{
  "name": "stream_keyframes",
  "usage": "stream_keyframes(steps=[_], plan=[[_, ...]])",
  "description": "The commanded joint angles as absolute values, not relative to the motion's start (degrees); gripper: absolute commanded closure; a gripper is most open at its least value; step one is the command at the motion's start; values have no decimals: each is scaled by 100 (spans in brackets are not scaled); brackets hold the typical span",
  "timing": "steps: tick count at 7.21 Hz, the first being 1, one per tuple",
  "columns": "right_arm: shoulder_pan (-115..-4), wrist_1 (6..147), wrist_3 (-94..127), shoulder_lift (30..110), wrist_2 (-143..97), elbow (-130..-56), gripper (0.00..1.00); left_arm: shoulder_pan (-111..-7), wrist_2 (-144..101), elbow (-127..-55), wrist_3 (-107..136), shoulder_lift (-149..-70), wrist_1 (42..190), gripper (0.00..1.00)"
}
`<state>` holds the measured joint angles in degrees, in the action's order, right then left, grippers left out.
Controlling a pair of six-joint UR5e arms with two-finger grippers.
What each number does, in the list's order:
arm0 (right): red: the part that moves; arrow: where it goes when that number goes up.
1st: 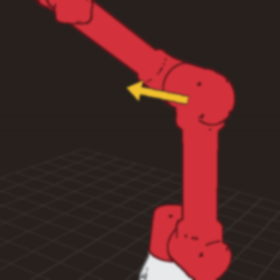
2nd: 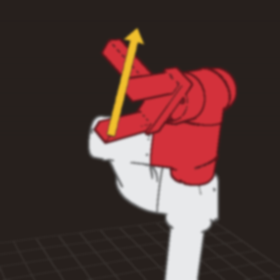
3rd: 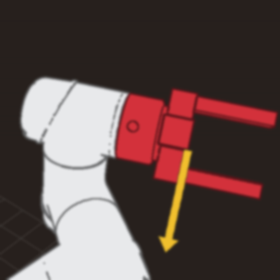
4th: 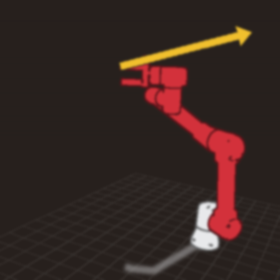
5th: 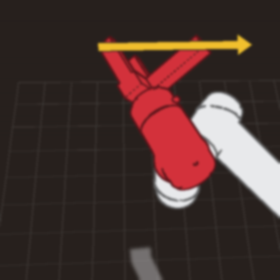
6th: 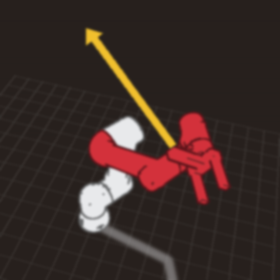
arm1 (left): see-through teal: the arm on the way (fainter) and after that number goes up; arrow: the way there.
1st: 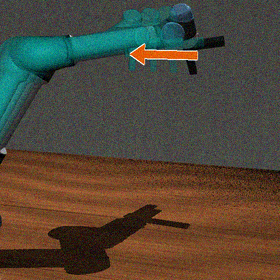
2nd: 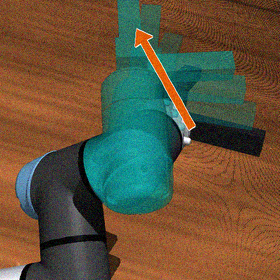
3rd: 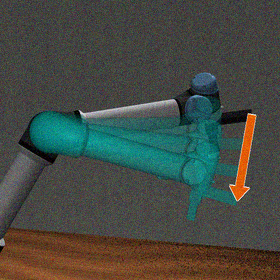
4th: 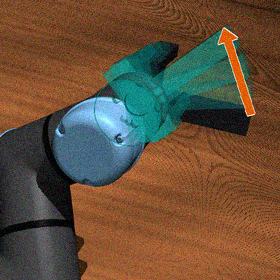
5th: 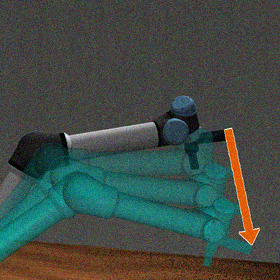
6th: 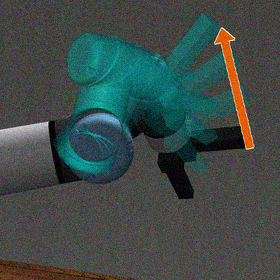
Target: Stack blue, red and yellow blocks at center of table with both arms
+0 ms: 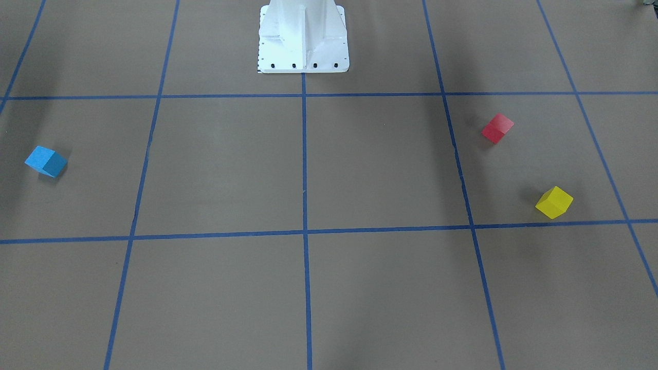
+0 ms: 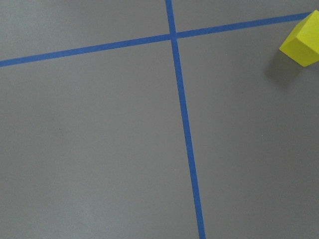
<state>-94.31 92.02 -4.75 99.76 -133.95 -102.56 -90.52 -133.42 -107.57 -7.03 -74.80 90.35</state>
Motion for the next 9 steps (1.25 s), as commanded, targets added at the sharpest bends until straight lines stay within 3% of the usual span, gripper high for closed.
stream_keyframes(steps=[1,4,6,9], plan=[[-9431,9202,-475,9976,-13403,-10248,0,-8966,-13350,-10888,-703,-7479,9035,0],[-9422,8669,-405,10002,-13534,-10275,0,-8956,-13342,-11013,-694,-7558,9026,0],[-8960,8021,1439,10028,-13807,-10397,1,-8947,-13351,-11004,-703,-7550,9035,0],[-7651,5843,4587,10405,-13239,-10397,1,-8947,-13351,-11013,-703,-7550,9035,0]])
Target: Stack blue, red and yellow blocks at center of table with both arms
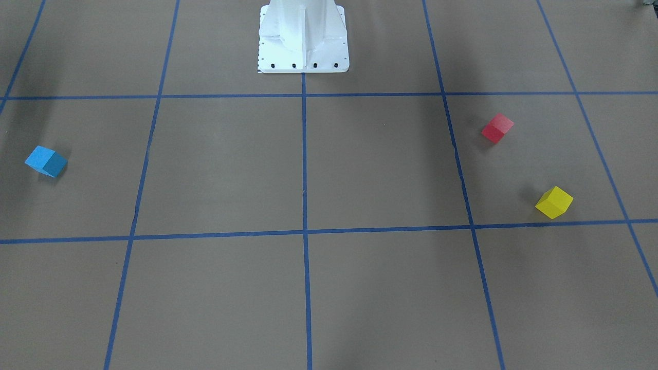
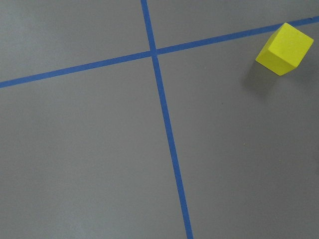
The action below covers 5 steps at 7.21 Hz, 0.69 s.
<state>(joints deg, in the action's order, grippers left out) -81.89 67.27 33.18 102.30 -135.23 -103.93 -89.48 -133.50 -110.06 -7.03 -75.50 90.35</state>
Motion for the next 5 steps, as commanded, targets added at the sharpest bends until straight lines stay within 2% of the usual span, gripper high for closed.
stream_keyframes(steps=[1,5], plan=[[-7281,5453,5197,10537,-12862,-10406,1,-8947,-13351,-11021,-703,-7550,9044,0],[-5797,4773,6659,10758,-11465,-10424,0,-8947,-13359,-11057,-703,-7541,9087,0]])
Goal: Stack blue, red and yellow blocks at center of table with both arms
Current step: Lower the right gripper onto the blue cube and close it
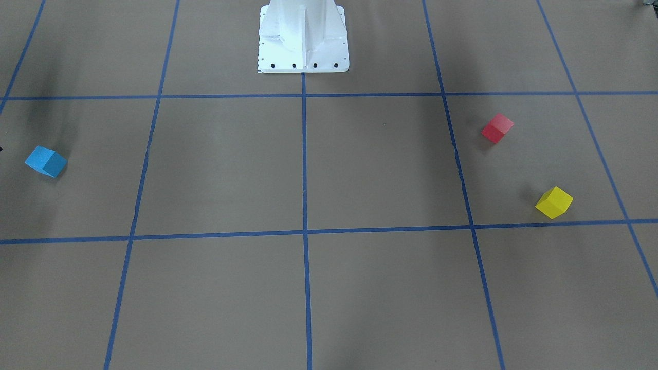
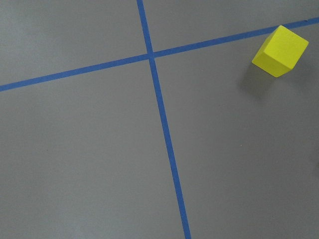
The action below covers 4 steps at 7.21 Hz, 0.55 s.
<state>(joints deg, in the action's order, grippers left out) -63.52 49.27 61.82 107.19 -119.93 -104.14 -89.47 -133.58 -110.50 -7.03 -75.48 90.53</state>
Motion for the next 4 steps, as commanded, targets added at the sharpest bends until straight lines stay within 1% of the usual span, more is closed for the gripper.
stream_keyframes(steps=[1,4], plan=[[-5496,4764,6714,10758,-11235,-10450,0,-8947,-13359,-11057,-703,-7524,9123,0],[-4906,4764,6715,10758,-10837,-10380,0,-8956,-13351,-11057,-703,-7515,9123,0]])
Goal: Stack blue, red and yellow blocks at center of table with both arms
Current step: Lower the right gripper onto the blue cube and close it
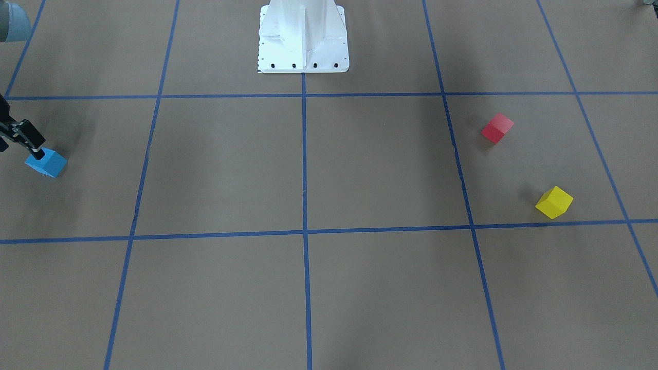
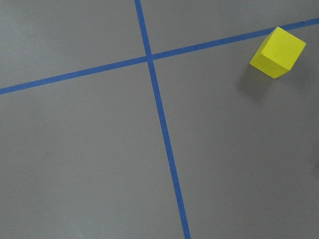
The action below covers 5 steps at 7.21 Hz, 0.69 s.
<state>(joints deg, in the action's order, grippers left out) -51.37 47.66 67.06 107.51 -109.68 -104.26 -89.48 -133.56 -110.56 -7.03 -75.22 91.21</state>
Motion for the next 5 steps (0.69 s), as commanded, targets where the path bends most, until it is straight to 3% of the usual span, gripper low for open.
stream_keyframes(steps=[1,2,3,4,5], plan=[[-4843,4764,6724,10758,-10837,-10310,0,-8947,-13351,-11057,-703,-7515,9132,0],[-4791,4764,6724,10749,-10837,-10223,1,-8947,-13351,-11057,-703,-7506,9132,0],[-4764,4764,6732,10714,-10837,-10135,13,-8947,-13351,-11057,-712,-7488,9132,0],[-4755,4764,6724,10705,-10854,-10134,65,-8947,-13351,-11057,-782,-7480,9132,0],[-4711,4764,6724,10688,-10863,-10142,100,-8947,-13351,-11048,-800,-7471,9158,0]])
